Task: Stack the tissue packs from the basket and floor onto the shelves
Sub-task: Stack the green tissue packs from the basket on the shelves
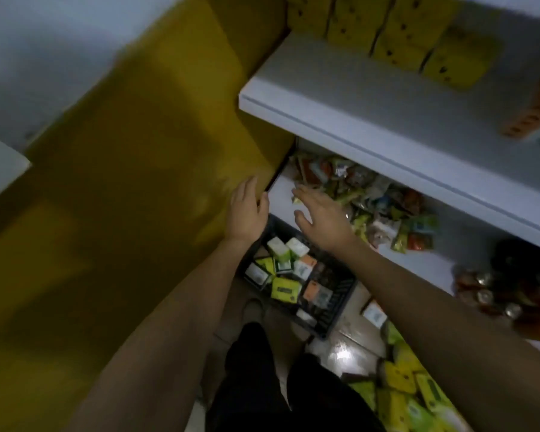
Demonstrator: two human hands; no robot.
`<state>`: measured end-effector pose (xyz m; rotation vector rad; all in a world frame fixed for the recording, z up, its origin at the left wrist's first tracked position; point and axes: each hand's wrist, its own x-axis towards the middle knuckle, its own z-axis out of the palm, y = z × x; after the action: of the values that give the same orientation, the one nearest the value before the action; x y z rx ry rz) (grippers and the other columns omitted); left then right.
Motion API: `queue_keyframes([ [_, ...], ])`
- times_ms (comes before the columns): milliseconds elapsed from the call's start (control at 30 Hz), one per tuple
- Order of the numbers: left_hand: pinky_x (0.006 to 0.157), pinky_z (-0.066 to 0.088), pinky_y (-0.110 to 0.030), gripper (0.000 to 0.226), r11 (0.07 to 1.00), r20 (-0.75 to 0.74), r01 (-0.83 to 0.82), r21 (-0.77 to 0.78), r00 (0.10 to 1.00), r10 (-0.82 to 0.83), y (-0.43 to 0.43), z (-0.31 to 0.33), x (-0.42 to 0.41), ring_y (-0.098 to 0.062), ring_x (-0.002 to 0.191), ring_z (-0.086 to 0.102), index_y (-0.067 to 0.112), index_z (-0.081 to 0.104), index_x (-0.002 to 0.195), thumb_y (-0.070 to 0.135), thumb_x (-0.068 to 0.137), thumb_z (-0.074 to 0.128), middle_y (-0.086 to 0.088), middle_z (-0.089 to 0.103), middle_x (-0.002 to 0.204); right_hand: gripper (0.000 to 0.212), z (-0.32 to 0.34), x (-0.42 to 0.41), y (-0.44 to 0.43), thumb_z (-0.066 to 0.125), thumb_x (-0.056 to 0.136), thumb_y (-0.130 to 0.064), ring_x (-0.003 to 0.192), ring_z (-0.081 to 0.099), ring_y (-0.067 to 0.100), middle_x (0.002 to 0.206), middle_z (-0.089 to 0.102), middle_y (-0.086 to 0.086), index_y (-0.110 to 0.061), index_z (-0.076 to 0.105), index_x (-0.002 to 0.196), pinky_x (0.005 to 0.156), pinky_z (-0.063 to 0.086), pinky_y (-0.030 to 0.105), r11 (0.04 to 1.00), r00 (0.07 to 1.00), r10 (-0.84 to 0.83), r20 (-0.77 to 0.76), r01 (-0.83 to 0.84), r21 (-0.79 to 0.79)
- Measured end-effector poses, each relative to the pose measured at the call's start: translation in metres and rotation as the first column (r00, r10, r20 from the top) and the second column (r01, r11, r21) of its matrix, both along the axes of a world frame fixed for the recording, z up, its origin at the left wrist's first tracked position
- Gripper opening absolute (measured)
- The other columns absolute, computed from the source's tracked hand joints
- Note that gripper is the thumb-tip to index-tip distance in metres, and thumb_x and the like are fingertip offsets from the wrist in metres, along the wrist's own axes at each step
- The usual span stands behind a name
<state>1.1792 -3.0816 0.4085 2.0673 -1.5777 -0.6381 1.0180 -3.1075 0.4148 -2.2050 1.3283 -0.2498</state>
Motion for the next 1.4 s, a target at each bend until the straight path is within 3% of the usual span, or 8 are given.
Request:
queue_keyframes([
  [367,0.109,0.027,-0.037,0.049,0.851,-0.131,0.178,0.494,0.983,-0.13,0.052,-0.333,-0.001,-0.033,0.135,0.032,0.003,0.035,0.14,0.026,0.098,0.036,-0.021,0.032,0.147,0.048,-0.304,-0.027,0.077,0.046,0.095,-0.023,0.129,0.042,0.028,0.144,0.042,0.009,-0.017,0.035,0.142,0.103,0.037,0.037,0.833,0.966,-0.08,-0.247,0.201,0.515],
  [567,0.11,0.02,-0.029,0.05,0.836,-0.162,0.228,0.499,0.972,-0.168,0.015,-0.466,0.026,-0.033,0.138,0.027,0.0,0.029,0.142,0.02,0.098,0.042,-0.026,0.024,0.146,0.048,-0.443,0.012,0.054,0.045,0.096,-0.023,0.125,0.045,0.028,0.14,0.044,0.012,-0.019,0.033,0.143,0.099,0.036,0.034,0.76,0.95,-0.176,-0.257,0.297,0.578],
  [767,0.111,0.014,-0.023,0.056,0.82,-0.182,0.23,0.524,0.971,-0.156,-0.044,-0.573,0.036,-0.028,0.141,0.02,0.004,0.023,0.146,0.019,0.097,0.045,-0.02,0.02,0.151,0.046,-0.552,0.044,0.04,0.04,0.098,-0.024,0.097,0.054,0.019,0.14,0.044,0.009,-0.024,0.03,0.143,0.074,0.038,0.023,0.607,0.855,-0.483,-0.188,0.482,0.632],
  [867,0.112,0.01,-0.024,0.063,0.819,-0.173,0.172,0.548,0.981,-0.09,-0.061,-0.596,0.028,-0.027,0.144,0.008,0.008,0.011,0.149,0.024,0.097,0.043,-0.018,0.006,0.156,0.046,-0.578,0.049,0.032,0.042,0.098,-0.021,0.089,0.049,0.013,0.127,0.05,0.005,-0.022,0.031,0.142,0.071,0.036,0.022,0.526,0.751,-0.651,-0.112,0.552,0.648],
  [1033,0.101,0.012,-0.019,0.082,0.805,-0.235,-0.011,0.593,0.954,0.187,-0.074,-0.604,0.021,-0.025,0.142,0.013,0.015,0.004,0.15,0.024,0.089,0.058,-0.018,0.003,0.153,0.049,-0.597,0.052,0.003,0.043,0.098,-0.023,0.091,0.05,0.011,0.117,0.043,-0.005,-0.021,0.027,0.144,0.066,0.04,0.022,0.179,0.474,-0.874,-0.104,0.515,0.839],
  [1200,0.094,0.046,-0.032,0.092,0.786,-0.334,-0.041,0.616,0.891,0.309,-0.062,-0.599,0.019,-0.029,0.113,0.051,0.013,0.05,0.118,0.051,0.035,0.065,-0.017,0.049,0.126,0.029,-0.604,0.069,-0.004,0.042,0.097,-0.026,0.105,0.051,0.018,0.102,0.051,-0.005,-0.017,0.044,0.125,0.079,0.039,0.031,-0.053,0.245,-0.958,-0.147,0.354,0.934],
  [1300,0.079,0.046,-0.029,0.045,0.748,-0.401,-0.144,0.648,0.77,0.496,-0.048,-0.583,0.012,-0.022,0.098,0.055,0.019,0.05,0.083,0.05,0.055,0.067,-0.008,0.058,0.095,0.03,-0.589,0.068,0.006,0.044,0.096,-0.031,0.099,0.056,0.023,0.098,0.052,0.001,-0.015,0.047,0.121,0.068,0.042,0.028,-0.166,0.187,-0.951,-0.247,0.364,0.916],
  [1400,0.081,0.039,-0.027,0.054,0.762,-0.426,-0.144,0.632,0.757,0.496,-0.023,-0.56,0.01,-0.019,0.104,0.054,0.002,0.06,0.106,0.049,0.081,0.059,-0.012,0.061,0.109,0.026,-0.562,0.054,0.028,0.042,0.095,-0.037,0.092,0.055,0.021,0.094,0.054,0.001,-0.019,0.051,0.111,0.076,0.041,0.033,-0.273,0.163,-0.921,-0.354,0.379,0.884],
])
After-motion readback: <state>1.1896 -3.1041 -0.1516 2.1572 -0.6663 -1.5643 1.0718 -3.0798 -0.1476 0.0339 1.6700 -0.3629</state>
